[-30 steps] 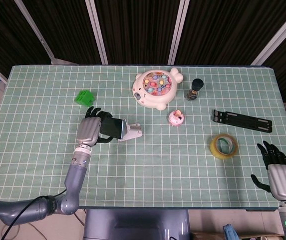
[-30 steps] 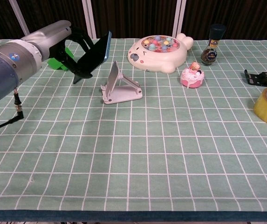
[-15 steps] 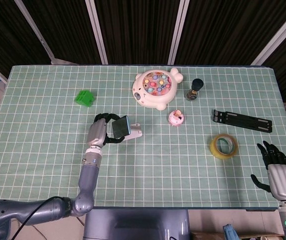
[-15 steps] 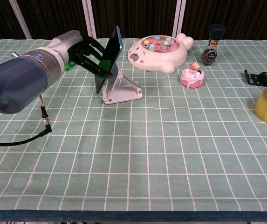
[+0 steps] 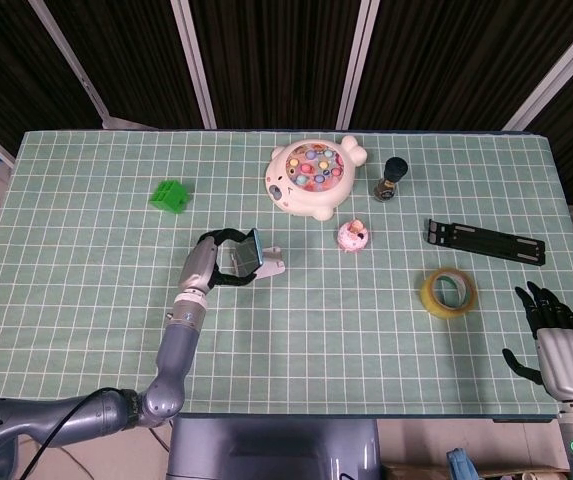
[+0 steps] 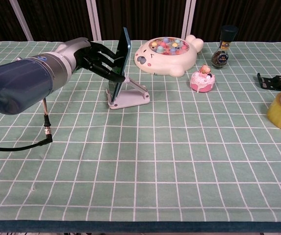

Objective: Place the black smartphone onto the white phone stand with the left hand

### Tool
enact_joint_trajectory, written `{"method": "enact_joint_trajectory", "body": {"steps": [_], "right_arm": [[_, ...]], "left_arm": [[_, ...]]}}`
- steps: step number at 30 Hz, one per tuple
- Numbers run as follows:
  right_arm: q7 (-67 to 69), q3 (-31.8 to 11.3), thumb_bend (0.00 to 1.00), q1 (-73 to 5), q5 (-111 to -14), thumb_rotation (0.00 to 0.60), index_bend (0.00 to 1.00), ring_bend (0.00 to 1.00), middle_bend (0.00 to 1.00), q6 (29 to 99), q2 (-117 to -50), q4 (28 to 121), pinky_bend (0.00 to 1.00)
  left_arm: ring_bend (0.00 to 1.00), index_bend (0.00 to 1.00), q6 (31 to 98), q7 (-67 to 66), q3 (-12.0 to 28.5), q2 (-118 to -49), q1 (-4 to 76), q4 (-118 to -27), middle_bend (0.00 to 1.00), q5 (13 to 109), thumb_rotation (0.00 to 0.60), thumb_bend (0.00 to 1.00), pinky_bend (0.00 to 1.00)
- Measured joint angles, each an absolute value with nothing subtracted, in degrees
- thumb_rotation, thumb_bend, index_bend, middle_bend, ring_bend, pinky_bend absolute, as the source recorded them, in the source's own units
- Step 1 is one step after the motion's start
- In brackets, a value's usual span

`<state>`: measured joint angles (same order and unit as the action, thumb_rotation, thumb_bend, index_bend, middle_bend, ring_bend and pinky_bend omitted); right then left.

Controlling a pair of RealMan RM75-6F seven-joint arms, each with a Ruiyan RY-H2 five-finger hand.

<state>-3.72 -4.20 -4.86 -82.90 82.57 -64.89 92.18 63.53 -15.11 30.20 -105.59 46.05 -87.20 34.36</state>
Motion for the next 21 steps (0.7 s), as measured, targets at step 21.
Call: {"method": "enact_joint_trajectory", "body": {"steps": [21], "right_arm": [[-3.78,-4.20,0.35,-4.84,-82.90,0.600,0.06,0.00,0.00,82.63,-64.91,92.17,0.15]], "left_arm": [[0.11,0.53,60.31,-10.85,31.36,-104.72,46.41,-85.39,0.55,29.74,0.600,0.32,0.04]]}}
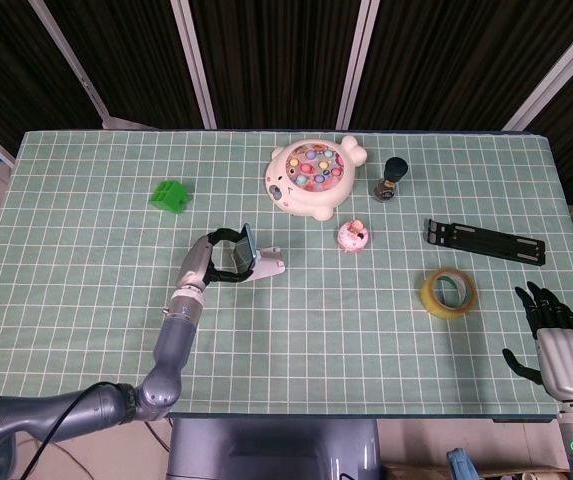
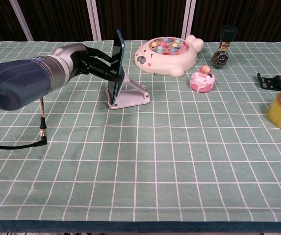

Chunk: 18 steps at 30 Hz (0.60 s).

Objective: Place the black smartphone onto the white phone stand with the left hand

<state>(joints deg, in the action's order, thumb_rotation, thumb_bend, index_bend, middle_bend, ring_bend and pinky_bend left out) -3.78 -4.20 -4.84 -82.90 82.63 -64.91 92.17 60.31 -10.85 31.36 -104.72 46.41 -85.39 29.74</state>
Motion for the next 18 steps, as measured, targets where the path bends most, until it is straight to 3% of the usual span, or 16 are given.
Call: {"method": "enact_joint_trajectory", "body": {"steps": [13,18], "right_arm": [[-3.83,-4.21,0.35,-4.87,-82.89,0.600,0.06,0.00,0.00,82.61,-64.98,92.09,0.15],[-3.79,-4.20,0.35,-4.85,-82.89,0.600,0.06,0.00,0.00,82.62,-64.99,92.05,0.15]], "left_arm": [[0.11,0.51,59.06,-10.30,30.41,-103.98,46.85,-85.18,0.55,28.54,0.600,0.32,0.05],[0.10,0.46,58.92,-10.40,29.83,-103.79,47.03,-85.09,0.49,28.37,0.600,0.31,0.05]]}}
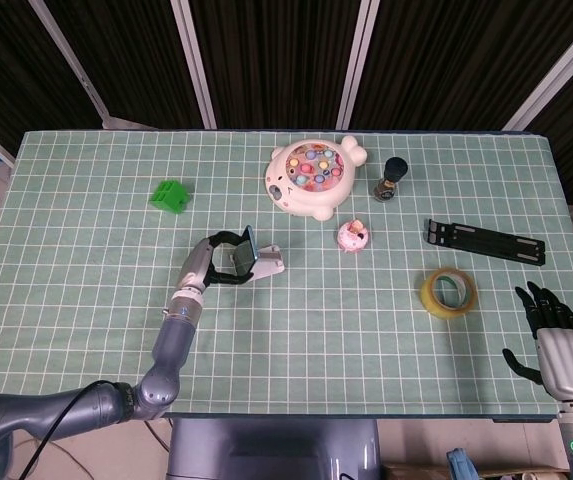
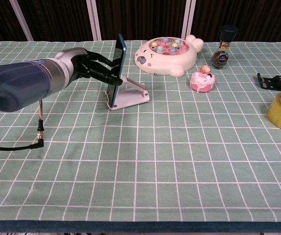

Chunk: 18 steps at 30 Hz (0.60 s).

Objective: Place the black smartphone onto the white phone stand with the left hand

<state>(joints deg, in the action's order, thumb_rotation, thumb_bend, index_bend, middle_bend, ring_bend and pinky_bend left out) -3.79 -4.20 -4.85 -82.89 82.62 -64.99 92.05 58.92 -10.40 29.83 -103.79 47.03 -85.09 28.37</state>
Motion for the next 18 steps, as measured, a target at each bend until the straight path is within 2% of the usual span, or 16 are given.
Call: {"method": "enact_joint_trajectory", "body": {"steps": [9,18], "right_arm": [[-3.80,-4.19,0.35,-4.86,-82.90,0.600,0.06,0.00,0.00,82.61,-64.95,92.11,0.15],[-3.84,-4.20,0.35,-4.85,-82.91,0.600,0.06,0.00,0.00,82.64,-64.96,92.11,0.15]], "left_arm": [[0.07,0.35,59.40,-10.56,29.07,-103.43,47.29,-85.01,0.37,29.04,0.600,0.31,0.05],[0.04,0.30,59.08,-10.69,28.72,-103.09,47.54,-84.86,0.30,28.59,0.600,0.30,0.04]]}}
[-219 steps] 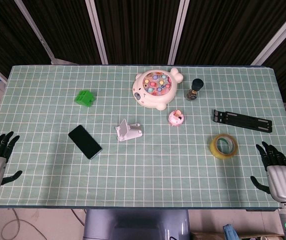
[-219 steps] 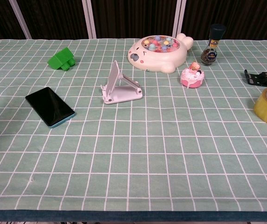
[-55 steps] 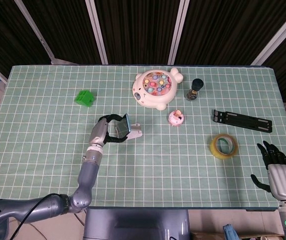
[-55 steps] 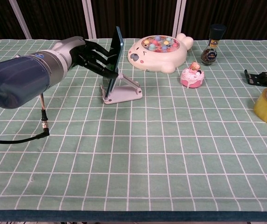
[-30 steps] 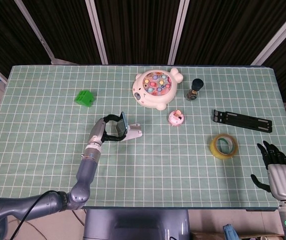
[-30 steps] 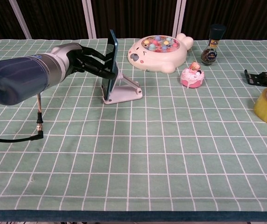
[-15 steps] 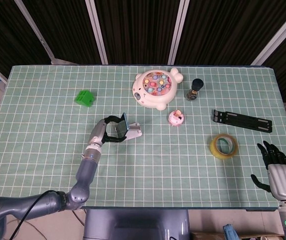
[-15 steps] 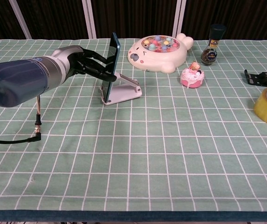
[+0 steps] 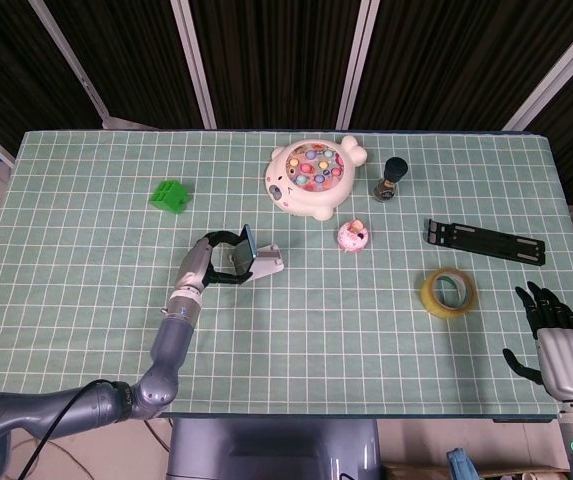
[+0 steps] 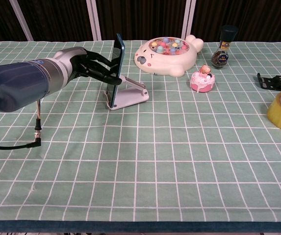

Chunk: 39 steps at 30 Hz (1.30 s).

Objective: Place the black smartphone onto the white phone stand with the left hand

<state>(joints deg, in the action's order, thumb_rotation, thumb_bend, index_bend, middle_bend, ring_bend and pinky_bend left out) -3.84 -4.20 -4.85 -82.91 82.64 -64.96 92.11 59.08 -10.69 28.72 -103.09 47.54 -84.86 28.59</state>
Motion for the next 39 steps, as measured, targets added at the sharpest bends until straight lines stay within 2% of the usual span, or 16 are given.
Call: {"method": "enact_joint_trajectory", "body": {"steps": [6,22,27,39], "right_arm": [[-3.86,-4.19,0.35,-4.85,-82.91,0.600,0.07,0.00,0.00,82.64,-64.97,92.07,0.15],[-3.77,-4.18,0.35,-4.85,-82.96,0.600,0.07,0.00,0.00,82.66,-64.97,92.01,0.15],[-3.81,-4.16,0.35,-4.85,-82.99,0.600,0.07,0.00,0.00,82.65,-64.97,92.01,0.15],[-3.85,-4.12,0.35,-4.81,-83.12,0.600,0.07,0.00,0.00,82.78,-64.99,91.96,0.15]], "left_arm": [[0.00,0.23,58.84,-10.90,28.44,-102.85,47.67,-84.80,0.20,28.19,0.600,0.28,0.02],[0.00,0.15,58.33,-10.35,27.69,-101.84,47.61,-85.70,0.11,29.23,0.600,0.26,0.00],[0.00,0.06,58.33,-10.21,27.12,-100.99,47.15,-86.84,0.03,29.68,0.600,0.20,0.00],[0.00,0.03,60.18,-10.82,23.17,-95.11,43.71,-93.39,0.01,35.60,0.600,0.20,0.00]]}}
